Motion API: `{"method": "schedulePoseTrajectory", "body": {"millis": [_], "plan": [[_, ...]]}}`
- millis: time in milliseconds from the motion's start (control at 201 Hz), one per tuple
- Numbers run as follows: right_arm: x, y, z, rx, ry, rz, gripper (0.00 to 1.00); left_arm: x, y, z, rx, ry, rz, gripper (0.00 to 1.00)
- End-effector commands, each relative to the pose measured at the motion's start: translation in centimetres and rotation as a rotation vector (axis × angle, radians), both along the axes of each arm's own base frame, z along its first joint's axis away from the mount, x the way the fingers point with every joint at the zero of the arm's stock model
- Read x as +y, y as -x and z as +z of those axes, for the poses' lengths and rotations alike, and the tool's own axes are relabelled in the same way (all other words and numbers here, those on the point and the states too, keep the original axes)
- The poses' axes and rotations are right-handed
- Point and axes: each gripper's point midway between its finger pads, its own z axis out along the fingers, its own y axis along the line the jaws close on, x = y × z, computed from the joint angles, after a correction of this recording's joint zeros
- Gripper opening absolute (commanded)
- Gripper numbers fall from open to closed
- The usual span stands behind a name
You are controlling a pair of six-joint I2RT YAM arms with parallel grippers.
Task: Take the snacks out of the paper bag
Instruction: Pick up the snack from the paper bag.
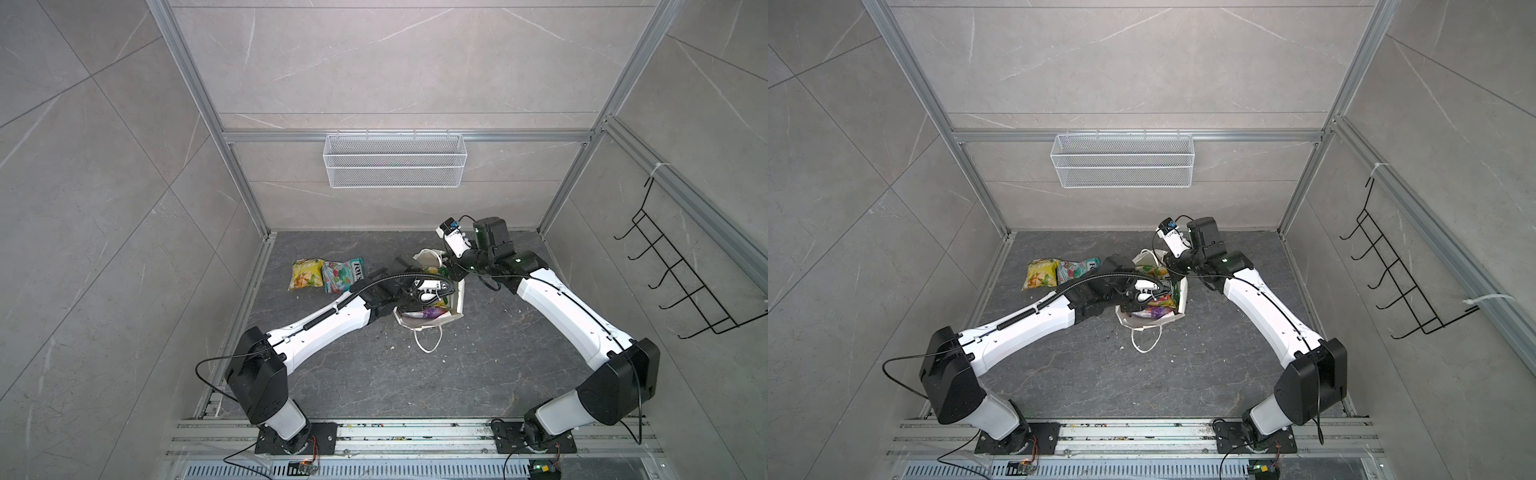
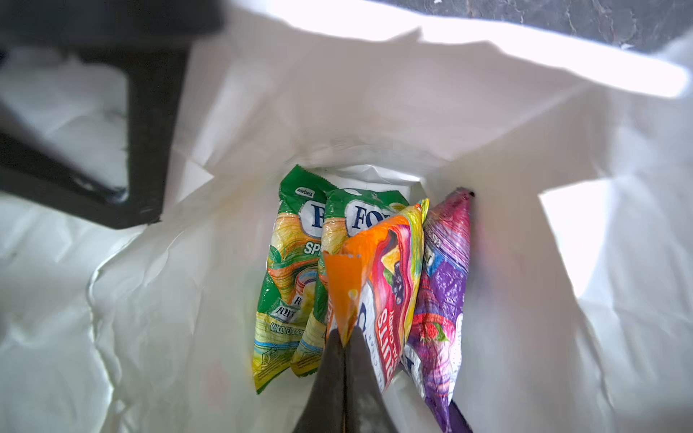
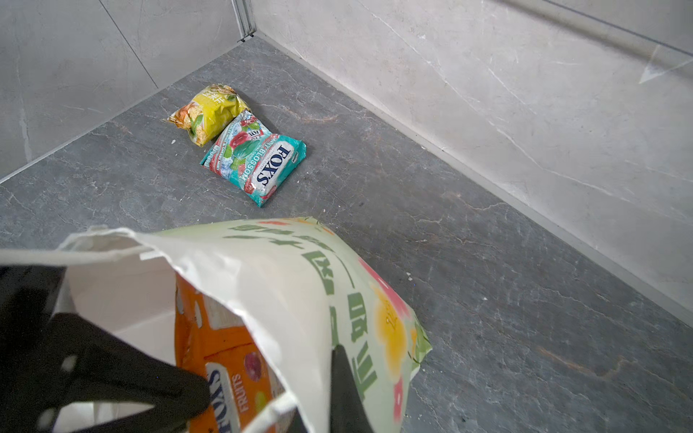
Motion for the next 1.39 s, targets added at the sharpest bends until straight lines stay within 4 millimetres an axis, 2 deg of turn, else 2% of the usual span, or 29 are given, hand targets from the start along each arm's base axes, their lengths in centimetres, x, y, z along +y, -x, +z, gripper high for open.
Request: {"method": "schedulePoseTrajectory", "body": {"millis": [0, 279, 393, 622, 866, 1150, 1389], "plan": [[0.6, 0.1, 3.5, -0.092, -0.073, 0.015, 0.00, 0.7, 0.1, 3.2, -0.088, 0.033, 0.032, 0.00], [0.7, 0.0, 4.0, -0.097, -0.081, 0.014, 0.00, 0.0, 2.1, 5.7, -0.139, 0.082, -0.007, 0.00], [0.7, 0.1, 4.1, -0.095, -0.080, 0.016, 0.00, -0.5, 2.9, 7.4, -0.161, 0.139, -0.039, 0.00], [0.5, 0.0, 3.9, -0.094, -0.071, 0.006, 0.00, -0.4, 3.4, 10.7, -0.211, 0.235, -0.040, 0.00], [-0.5, -1.0, 3.5, -0.100, -0.045, -0.068, 0.00, 1.0, 3.3, 14.7, -0.255, 0.357, 0.040, 0.00], [-3.2, -2.7, 3.3, -0.105, -0.026, -0.217, 0.00, 3.5, 5.9, 20.9, -0.235, 0.588, 0.057, 0.00], [-4.2, -3.2, 3.5, -0.117, -0.026, -0.255, 0.00, 5.6, 6.3, 22.7, -0.253, 0.640, 0.111, 0.00]]}}
